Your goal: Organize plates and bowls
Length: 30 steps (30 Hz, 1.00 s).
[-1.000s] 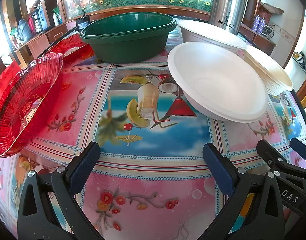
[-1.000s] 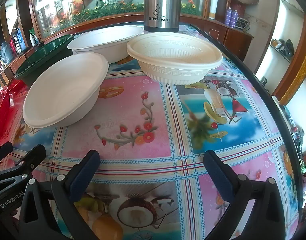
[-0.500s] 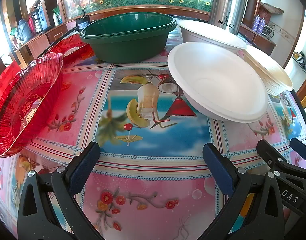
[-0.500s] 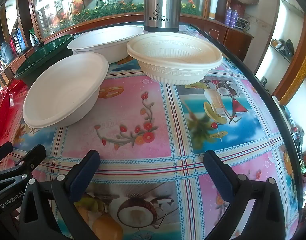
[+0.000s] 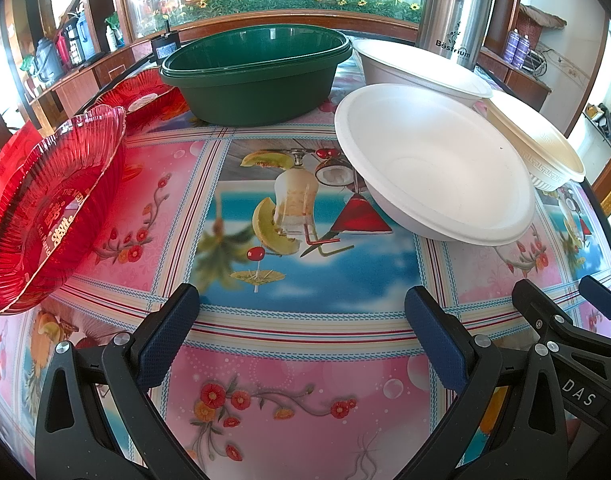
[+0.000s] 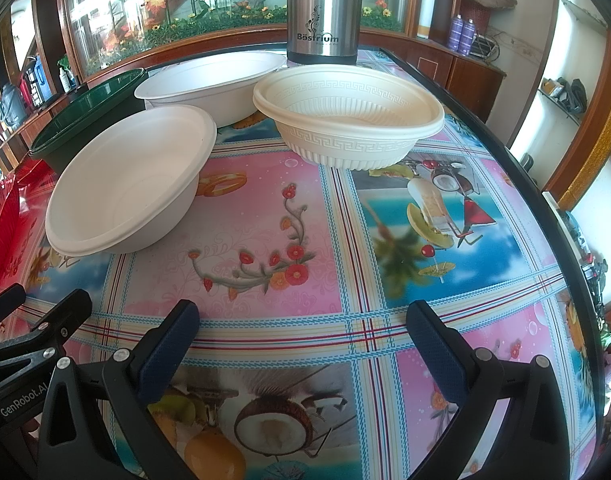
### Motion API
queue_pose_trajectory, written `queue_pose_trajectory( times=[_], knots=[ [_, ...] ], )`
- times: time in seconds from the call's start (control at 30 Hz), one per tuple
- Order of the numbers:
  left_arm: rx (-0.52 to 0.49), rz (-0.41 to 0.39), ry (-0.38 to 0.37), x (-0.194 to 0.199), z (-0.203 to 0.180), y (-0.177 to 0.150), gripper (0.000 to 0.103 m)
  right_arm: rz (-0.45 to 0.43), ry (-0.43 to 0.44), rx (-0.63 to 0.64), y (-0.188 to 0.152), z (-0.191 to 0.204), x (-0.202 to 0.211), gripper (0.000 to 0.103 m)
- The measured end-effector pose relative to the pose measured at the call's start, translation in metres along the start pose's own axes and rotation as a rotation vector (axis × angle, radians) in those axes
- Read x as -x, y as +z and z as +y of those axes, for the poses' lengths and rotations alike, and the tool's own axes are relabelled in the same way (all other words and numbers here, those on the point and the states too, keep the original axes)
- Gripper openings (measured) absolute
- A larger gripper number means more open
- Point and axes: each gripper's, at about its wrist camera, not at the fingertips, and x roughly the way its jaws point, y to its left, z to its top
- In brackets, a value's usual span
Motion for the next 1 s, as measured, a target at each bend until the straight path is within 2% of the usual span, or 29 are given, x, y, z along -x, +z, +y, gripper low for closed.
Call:
queue_pose_trajectory(
  times=[0.6,0.73,0.9,1.0],
  knots=[
    [-0.018,0.019,-0.008,0.002,0.0,-0.002,0.103,0.003,0.006,0.012,-0.001,0.0,0.003,0.1],
    [-0.063,0.012,-0.01,0.014,0.001,-0.013,0.103,-0.039,-0.027,0.046,-0.01,0.001,0.026,0.1],
    [-0.104,-0.024,-0.024,0.037,-0.002,-0.027,0.102,-0.065,-0.019,0.064,-0.015,0.003,0.055,0.101],
    [-0.116,-0.056,-0.027,0.057,0.006,-0.035,0.102,-0.086,0.016,0.082,-0.015,0.01,0.067,0.101]
  ],
)
